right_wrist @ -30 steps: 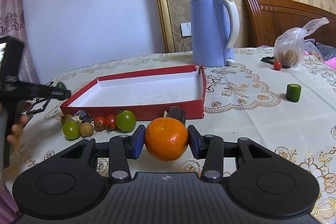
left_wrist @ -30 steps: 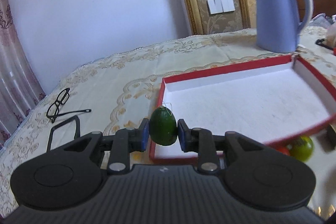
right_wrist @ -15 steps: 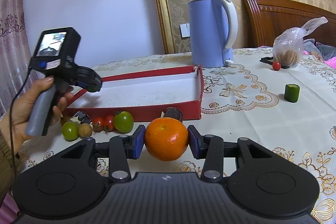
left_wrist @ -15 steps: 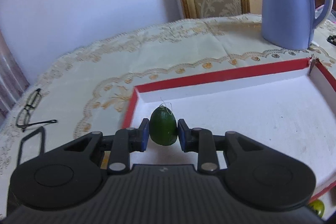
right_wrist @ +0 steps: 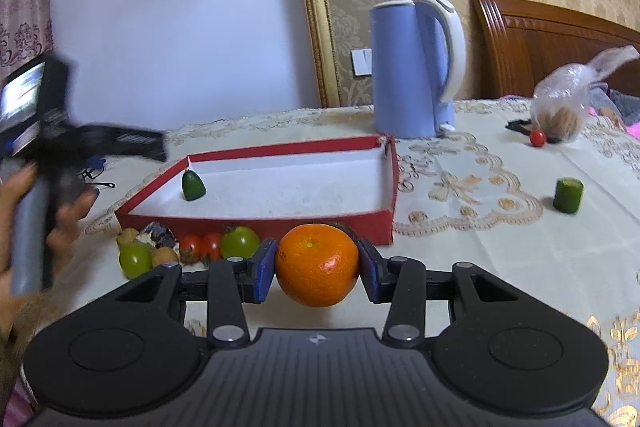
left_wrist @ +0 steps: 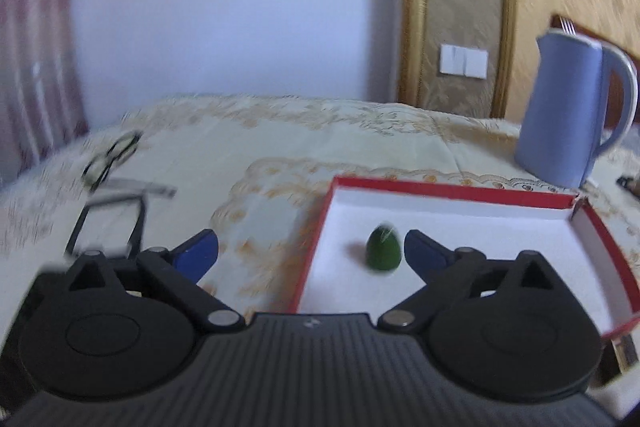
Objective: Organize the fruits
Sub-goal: 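Lift the green avocado with the left gripper and release it into the tray, then carry the orange with the right gripper and release it into the tray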
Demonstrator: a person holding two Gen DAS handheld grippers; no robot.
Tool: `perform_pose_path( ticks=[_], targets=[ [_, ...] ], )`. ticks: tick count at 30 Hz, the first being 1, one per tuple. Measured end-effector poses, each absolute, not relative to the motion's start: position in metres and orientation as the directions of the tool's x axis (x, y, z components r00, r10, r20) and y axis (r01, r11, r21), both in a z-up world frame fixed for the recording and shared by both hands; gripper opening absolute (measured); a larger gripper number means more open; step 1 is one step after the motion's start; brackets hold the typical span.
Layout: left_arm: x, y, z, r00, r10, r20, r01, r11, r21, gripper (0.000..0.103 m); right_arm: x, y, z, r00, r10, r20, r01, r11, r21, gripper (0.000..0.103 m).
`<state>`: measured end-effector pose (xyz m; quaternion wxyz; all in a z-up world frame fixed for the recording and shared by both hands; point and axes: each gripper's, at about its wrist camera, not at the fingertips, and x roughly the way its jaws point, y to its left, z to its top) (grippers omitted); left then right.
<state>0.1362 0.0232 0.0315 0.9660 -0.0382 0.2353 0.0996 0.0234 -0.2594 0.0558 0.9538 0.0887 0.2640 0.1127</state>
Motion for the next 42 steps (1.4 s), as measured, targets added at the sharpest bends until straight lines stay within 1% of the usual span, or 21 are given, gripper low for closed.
perform_pose_path(
  ticks=[3, 5, 8, 10, 12, 15, 19, 20, 21, 22, 24, 26, 29, 33, 36, 40, 42],
  targets=[
    [0.11, 0.037, 0.018, 0.868, 0.17, -0.467, -0.234, 0.969, -0.081, 0.1, 0.041, -0.258, 0.062, 0.836, 0.266, -0.48, -0.18, 0.959, 0.218, 0.043],
    [0.098, 0.045, 0.009, 0.868, 0.188, -0.46, -0.258, 0.961, -0.095, 0.101, 0.058, -0.259, 0.065, 0.832, 0.274, -0.482, -0.186, 0.957, 0.224, 0.043],
    [0.091, 0.056, 0.004, 0.862, 0.212, -0.46, -0.291, 0.951, -0.106, 0.101, 0.092, -0.259, 0.066, 0.81, 0.297, -0.506, -0.191, 0.949, 0.252, 0.043],
    [0.084, 0.064, 0.006, 0.876, 0.207, -0.435, -0.291, 0.947, -0.136, 0.101, 0.114, -0.257, 0.063, 0.801, 0.289, -0.525, -0.18, 0.952, 0.249, 0.043],
    [0.082, 0.067, 0.007, 0.871, 0.251, -0.423, -0.328, 0.937, -0.119, 0.101, 0.14, -0.253, 0.058, 0.788, 0.266, -0.555, -0.166, 0.96, 0.226, 0.043],
    [0.081, 0.074, 0.004, 0.871, 0.216, -0.442, -0.315, 0.935, -0.164, 0.101, 0.175, -0.246, 0.047, 0.763, 0.239, -0.6, -0.142, 0.968, 0.205, 0.043],
    [0.082, 0.071, 0.002, 0.868, 0.218, -0.445, -0.312, 0.938, -0.149, 0.101, 0.213, -0.238, 0.029, 0.708, 0.207, -0.675, -0.111, 0.977, 0.183, 0.044],
    [0.082, 0.069, 0.002, 0.869, 0.218, -0.444, -0.307, 0.941, -0.139, 0.101, 0.217, -0.238, 0.027, 0.698, 0.198, -0.688, -0.098, 0.978, 0.183, 0.047],
    [0.082, 0.068, 0.002, 0.87, 0.216, -0.443, -0.301, 0.944, -0.132, 0.101, 0.215, -0.24, 0.029, 0.702, 0.201, -0.684, -0.092, 0.977, 0.193, 0.053],
    [0.082, 0.066, 0.002, 0.872, 0.213, -0.441, -0.296, 0.947, -0.127, 0.102, 0.209, -0.243, 0.033, 0.715, 0.207, -0.667, -0.091, 0.974, 0.205, 0.055],
    [0.083, 0.065, 0.002, 0.875, 0.21, -0.437, -0.289, 0.949, -0.122, 0.102, 0.191, -0.249, 0.043, 0.747, 0.216, -0.629, -0.094, 0.971, 0.222, 0.07],
    [0.084, 0.063, 0.002, 0.876, 0.201, -0.438, -0.278, 0.953, -0.118, 0.102, 0.167, -0.254, 0.056, 0.779, 0.203, -0.594, -0.098, 0.974, 0.205, 0.077],
    [0.084, 0.064, 0.001, 0.873, 0.209, -0.441, -0.288, 0.95, -0.12, 0.103, 0.121, -0.259, 0.068, 0.825, 0.153, -0.543, -0.093, 0.986, 0.136, 0.083],
    [0.086, 0.068, 0.0, 0.866, 0.198, -0.459, -0.294, 0.945, -0.147, 0.103, 0.071, -0.265, 0.063, 0.852, 0.155, -0.501, -0.107, 0.987, 0.122, 0.083],
    [0.087, 0.071, -0.002, 0.864, 0.18, -0.469, -0.285, 0.945, -0.162, 0.103, 0.055, -0.263, 0.05, 0.842, 0.131, -0.524, -0.092, 0.991, 0.101, 0.083],
    [0.087, 0.069, -0.002, 0.866, 0.17, -0.47, -0.273, 0.949, -0.159, 0.103, 0.059, -0.258, 0.041, 0.819, 0.17, -0.548, -0.119, 0.985, 0.129, 0.083],
    [0.087, 0.068, -0.002, 0.866, 0.169, -0.47, -0.27, 0.95, -0.158, 0.103, 0.062, -0.251, 0.039, 0.809, 0.173, -0.562, -0.133, 0.985, 0.113, 0.083]
  ],
)
